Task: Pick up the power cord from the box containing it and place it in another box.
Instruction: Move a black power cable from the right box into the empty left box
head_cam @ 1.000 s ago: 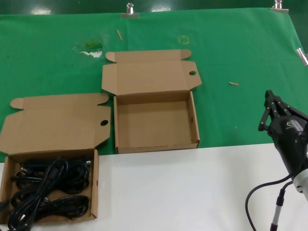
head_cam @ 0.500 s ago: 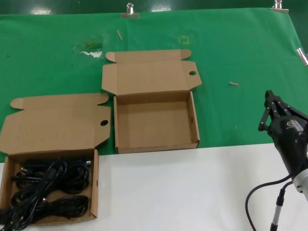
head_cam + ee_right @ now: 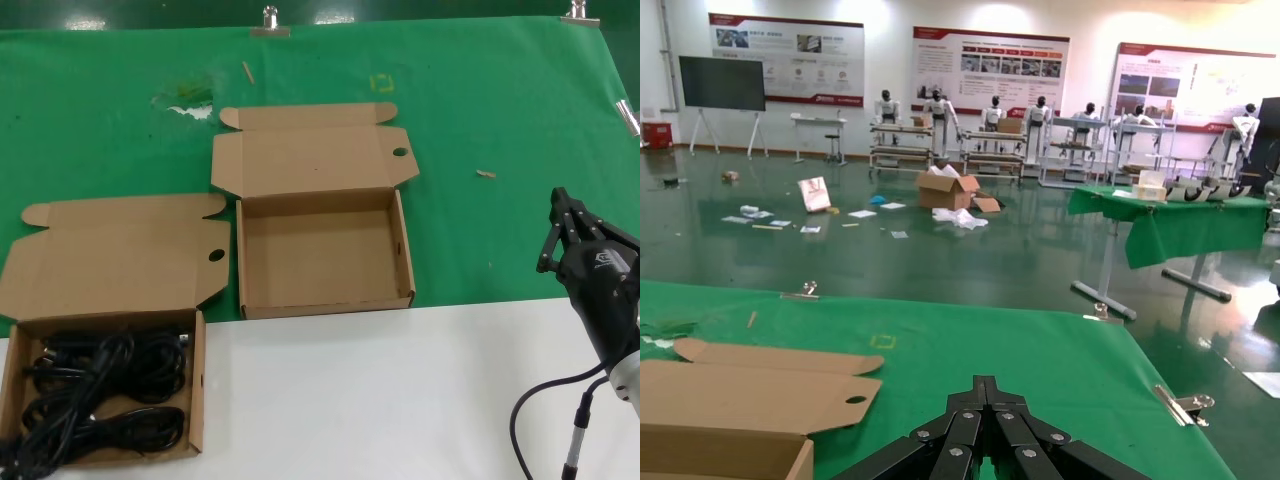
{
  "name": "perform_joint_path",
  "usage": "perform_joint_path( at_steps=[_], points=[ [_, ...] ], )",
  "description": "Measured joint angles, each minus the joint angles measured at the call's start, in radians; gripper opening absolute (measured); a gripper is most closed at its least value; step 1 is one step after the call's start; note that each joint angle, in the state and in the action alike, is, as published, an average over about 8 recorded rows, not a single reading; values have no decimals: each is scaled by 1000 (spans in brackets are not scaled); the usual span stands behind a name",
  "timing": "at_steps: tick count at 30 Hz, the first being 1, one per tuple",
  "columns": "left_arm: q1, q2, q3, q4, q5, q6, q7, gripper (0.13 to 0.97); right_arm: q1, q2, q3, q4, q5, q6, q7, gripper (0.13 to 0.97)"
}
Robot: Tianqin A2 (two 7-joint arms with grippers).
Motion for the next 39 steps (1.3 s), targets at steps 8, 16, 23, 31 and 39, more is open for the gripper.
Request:
perform_joint_path(
  at_steps=[8, 16, 23, 31, 39],
  points=[
    [13, 0, -58, -62, -41, 18, -48, 194, 0, 0, 0, 0, 0, 0, 0, 138],
    [44, -12, -155, -163, -90, 31, -127, 190, 0, 0, 0, 0, 0, 0, 0, 138],
    [13, 16, -207, -239, -79, 35, -167, 188, 0, 0, 0, 0, 0, 0, 0, 138],
    [-269, 222, 58, -284, 206, 1, -209, 177, 0, 0, 0, 0, 0, 0, 0, 138],
    [-550, 491, 230, -184, 558, 92, -242, 176, 0, 0, 0, 0, 0, 0, 0, 138]
  ],
)
